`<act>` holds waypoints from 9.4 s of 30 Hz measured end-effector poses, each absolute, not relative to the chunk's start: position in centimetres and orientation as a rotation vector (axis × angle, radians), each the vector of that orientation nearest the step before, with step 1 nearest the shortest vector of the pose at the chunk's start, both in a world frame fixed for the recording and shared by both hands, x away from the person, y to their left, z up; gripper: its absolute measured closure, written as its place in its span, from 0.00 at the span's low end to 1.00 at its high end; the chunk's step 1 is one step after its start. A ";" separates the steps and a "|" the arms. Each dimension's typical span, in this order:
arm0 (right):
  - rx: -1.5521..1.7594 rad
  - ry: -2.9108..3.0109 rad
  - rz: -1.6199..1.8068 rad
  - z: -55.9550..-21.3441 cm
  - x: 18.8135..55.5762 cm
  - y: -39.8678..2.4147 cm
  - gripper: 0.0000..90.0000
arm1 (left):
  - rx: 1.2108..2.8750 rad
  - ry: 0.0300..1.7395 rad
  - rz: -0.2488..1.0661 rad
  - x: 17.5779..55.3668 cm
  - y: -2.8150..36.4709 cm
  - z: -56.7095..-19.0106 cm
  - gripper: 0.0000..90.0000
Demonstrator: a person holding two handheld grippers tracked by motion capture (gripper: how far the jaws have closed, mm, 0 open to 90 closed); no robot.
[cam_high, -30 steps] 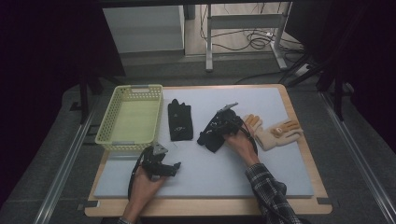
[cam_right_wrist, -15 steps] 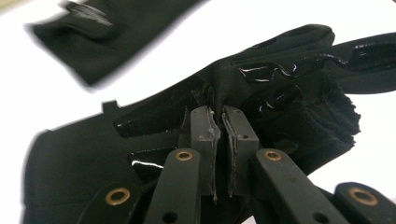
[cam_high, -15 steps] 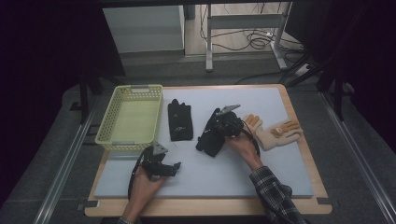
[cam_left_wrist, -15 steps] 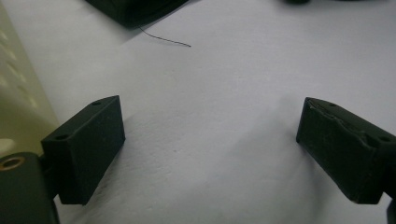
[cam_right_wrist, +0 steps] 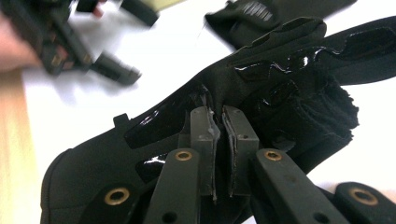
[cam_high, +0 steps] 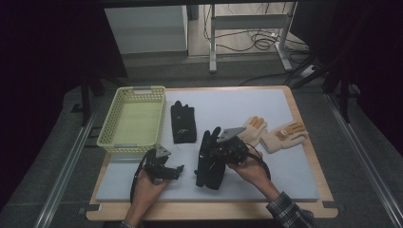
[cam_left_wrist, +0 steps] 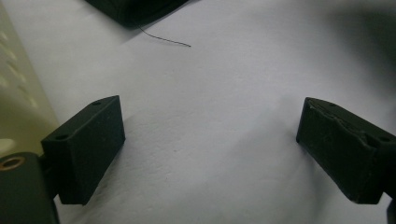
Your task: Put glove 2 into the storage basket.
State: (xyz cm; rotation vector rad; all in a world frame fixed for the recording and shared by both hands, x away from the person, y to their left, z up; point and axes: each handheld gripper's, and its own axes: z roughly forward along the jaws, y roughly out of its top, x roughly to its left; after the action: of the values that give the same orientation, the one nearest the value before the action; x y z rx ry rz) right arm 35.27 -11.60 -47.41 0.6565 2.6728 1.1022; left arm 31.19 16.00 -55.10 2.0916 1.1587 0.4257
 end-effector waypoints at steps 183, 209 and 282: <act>0.875 2.635 1.236 -53.6 29.6 -14.7 0.85 | 2.092 1.220 0.441 30.5 19.1 -55.2 0.02; 0.760 2.593 1.162 -53.8 33.2 -8.0 0.73 | 2.093 1.219 0.425 30.0 21.3 -55.4 0.00; 1.015 2.368 0.978 -53.3 32.8 -23.2 0.16 | 2.301 1.009 0.265 36.9 9.8 -53.7 0.00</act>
State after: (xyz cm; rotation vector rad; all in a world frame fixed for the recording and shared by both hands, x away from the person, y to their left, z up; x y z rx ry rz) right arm 32.76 -23.23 -53.33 1.0151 2.3677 0.9778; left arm 36.95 9.84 -53.70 2.3006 1.0090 0.2651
